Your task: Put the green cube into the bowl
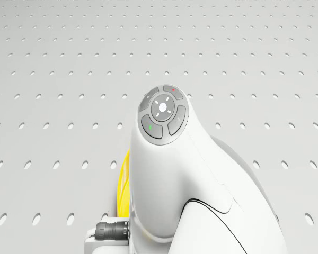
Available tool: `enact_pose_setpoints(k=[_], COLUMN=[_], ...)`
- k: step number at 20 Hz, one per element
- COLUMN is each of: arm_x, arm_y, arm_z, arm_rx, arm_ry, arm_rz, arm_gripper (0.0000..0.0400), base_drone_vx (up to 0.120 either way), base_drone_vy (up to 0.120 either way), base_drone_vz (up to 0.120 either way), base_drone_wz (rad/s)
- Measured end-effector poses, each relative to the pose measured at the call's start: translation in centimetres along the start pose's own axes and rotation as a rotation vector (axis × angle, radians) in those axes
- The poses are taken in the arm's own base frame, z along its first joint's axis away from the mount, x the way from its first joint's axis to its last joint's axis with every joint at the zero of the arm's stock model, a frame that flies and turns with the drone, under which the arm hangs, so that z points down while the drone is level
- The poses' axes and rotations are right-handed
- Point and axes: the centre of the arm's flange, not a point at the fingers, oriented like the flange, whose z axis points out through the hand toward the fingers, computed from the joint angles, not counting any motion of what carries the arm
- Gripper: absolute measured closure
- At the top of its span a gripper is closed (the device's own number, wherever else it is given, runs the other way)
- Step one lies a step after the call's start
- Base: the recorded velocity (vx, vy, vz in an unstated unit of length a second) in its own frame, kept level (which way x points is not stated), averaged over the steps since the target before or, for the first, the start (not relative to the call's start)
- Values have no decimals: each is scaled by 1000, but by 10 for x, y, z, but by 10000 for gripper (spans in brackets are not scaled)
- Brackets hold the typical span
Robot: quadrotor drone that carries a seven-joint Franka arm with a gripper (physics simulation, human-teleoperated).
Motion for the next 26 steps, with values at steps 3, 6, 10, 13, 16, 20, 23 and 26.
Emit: enact_pose_setpoints(k=[3, 6, 10, 13, 16, 20, 23, 26], arm_x=[0, 0, 0, 0, 0, 0, 0, 0], arm_y=[0, 0, 0, 0, 0, 0, 0, 0], arm_z=[0, 0, 0, 0, 0, 0, 0, 0], arm_rx=[0, 0, 0, 0, 0, 0, 0, 0], arm_ry=[0, 0, 0, 0, 0, 0, 0, 0], arm_rz=[0, 0, 0, 0, 0, 0, 0, 0], arm_gripper=[150, 150, 150, 150, 150, 150, 150, 150], base_drone_vx=[120, 120, 120, 120, 120, 120, 120, 107], base_drone_vy=[53, 0, 0, 0, 0, 0, 0, 0], base_drone_vz=[0, -107, -50, 0, 0, 0, 0, 0], base_drone_wz=[0, 0, 0, 0, 0, 0, 0, 0])
